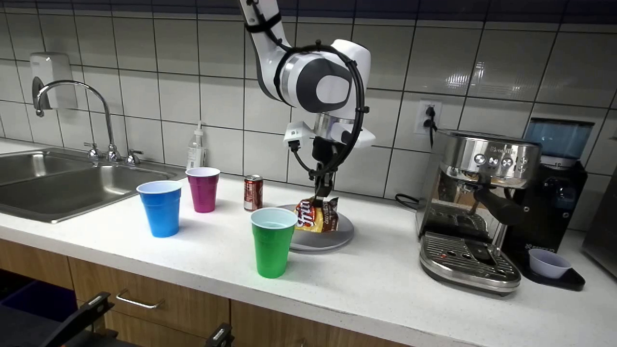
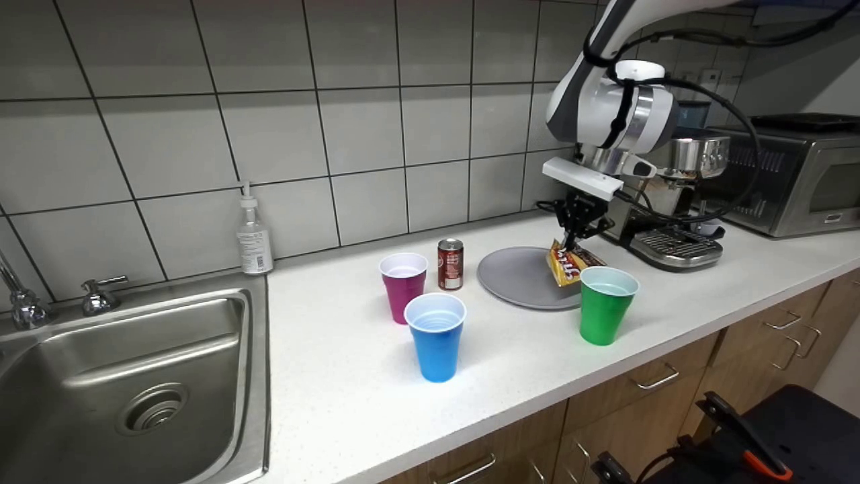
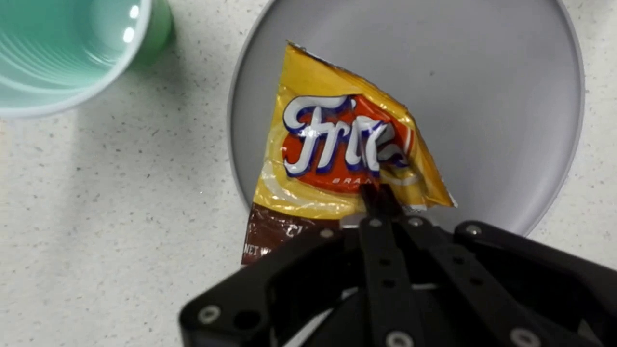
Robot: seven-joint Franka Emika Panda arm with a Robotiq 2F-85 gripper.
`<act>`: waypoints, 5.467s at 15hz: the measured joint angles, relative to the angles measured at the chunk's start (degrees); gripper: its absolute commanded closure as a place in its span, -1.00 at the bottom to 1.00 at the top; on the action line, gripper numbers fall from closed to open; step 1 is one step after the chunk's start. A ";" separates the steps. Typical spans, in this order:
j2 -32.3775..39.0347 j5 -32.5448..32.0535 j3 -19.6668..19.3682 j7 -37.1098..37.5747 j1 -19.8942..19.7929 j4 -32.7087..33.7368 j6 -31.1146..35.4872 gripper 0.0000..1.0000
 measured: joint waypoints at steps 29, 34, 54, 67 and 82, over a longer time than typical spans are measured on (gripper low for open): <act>4.14 -2.73 -7.43 1.93 -3.89 1.49 2.53 1.00; 6.07 -4.06 -7.88 3.63 -3.89 2.60 2.53 1.00; 4.64 -8.01 -7.95 4.95 -3.54 3.16 0.42 -1.00; -3.68 -16.22 -7.83 4.95 -0.85 -2.56 -1.95 -1.00; -15.45 -25.08 -2.79 9.14 2.84 -12.94 -1.94 -1.00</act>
